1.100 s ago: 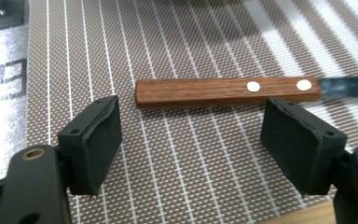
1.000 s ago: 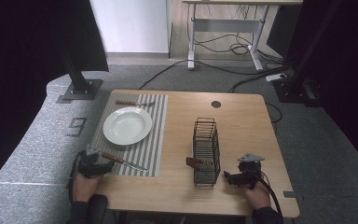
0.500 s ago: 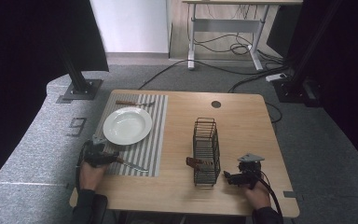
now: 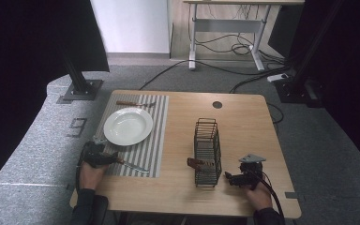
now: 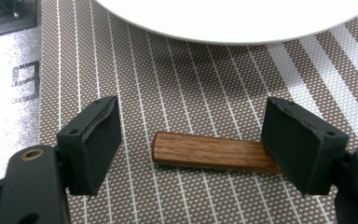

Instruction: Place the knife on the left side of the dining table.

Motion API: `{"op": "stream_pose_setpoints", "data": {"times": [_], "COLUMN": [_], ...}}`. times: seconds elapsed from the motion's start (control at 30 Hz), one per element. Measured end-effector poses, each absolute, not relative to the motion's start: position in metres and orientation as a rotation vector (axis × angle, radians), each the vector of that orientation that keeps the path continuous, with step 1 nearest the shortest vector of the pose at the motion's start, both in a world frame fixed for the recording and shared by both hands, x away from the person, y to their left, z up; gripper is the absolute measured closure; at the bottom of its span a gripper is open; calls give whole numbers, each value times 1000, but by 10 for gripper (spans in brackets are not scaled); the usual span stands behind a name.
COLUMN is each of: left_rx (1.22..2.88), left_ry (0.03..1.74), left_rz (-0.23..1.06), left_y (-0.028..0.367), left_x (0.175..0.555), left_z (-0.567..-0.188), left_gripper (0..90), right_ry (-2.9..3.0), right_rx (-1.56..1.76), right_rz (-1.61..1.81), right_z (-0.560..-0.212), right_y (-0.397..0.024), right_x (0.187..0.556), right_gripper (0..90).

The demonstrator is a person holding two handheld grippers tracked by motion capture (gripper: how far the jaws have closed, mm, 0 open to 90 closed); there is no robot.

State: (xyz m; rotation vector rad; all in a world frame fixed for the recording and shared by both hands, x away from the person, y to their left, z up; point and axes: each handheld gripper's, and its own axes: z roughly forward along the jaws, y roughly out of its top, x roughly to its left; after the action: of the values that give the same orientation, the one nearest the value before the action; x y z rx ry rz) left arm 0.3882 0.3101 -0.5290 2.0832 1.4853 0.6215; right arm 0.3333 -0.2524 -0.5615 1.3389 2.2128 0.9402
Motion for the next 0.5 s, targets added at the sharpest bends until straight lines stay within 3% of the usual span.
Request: {"op": "stream_pose_setpoints", "data": {"times": [0.5], "left_rx": [2042], "left_ry": [1467], "left_rz": [615], "left_y": [315], "left_x": [382], "left_z": [-526], "left_gripper": [194], "right_ry": [2213], "right_rx": [1338], "right_rz": [940], "right_z": [-561], "right_y": [-252], "right_x": [333], "right_gripper": [0]}}
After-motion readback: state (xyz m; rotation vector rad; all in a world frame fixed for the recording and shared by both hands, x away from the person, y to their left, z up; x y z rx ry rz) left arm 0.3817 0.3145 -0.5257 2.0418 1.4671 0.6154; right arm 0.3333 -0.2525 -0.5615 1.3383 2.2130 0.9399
